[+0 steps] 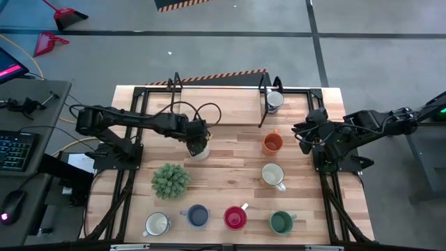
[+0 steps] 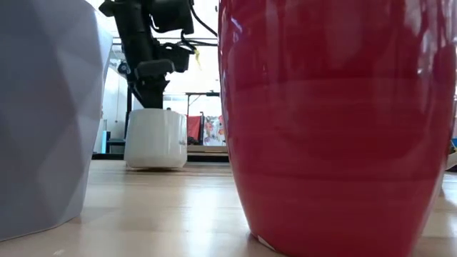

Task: Place coffee mugs
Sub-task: Put the white mug on the shelf

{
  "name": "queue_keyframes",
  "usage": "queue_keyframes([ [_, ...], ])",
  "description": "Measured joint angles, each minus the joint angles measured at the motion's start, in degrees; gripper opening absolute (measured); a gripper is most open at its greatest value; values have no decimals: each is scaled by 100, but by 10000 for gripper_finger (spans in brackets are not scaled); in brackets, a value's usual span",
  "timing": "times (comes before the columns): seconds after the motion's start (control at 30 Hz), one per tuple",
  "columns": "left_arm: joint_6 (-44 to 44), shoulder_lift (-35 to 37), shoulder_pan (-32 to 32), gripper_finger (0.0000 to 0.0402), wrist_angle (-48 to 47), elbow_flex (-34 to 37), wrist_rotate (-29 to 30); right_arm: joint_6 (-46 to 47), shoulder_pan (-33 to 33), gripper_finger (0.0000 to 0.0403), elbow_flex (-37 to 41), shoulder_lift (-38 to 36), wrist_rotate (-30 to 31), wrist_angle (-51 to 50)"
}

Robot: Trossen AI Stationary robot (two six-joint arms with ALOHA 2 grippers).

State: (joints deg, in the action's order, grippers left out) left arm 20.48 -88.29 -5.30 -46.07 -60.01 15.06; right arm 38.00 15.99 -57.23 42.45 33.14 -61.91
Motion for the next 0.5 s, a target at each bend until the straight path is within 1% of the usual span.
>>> queue_keyframes([
  [0.13,207,74,-2,115,-68,-12,51,-269,0,69,0,-1,-187,-2],
  [0.27,241,111,0,115,-146,-271,-33,-447,2,69,0,-4,-189,-140],
  [0.37,129,108,-7,115,-195,-440,10,-417,2,69,0,-8,-190,-299],
  [0.5,92,92,-9,115,-275,-476,12,-350,2,69,0,-8,-231,-363],
])
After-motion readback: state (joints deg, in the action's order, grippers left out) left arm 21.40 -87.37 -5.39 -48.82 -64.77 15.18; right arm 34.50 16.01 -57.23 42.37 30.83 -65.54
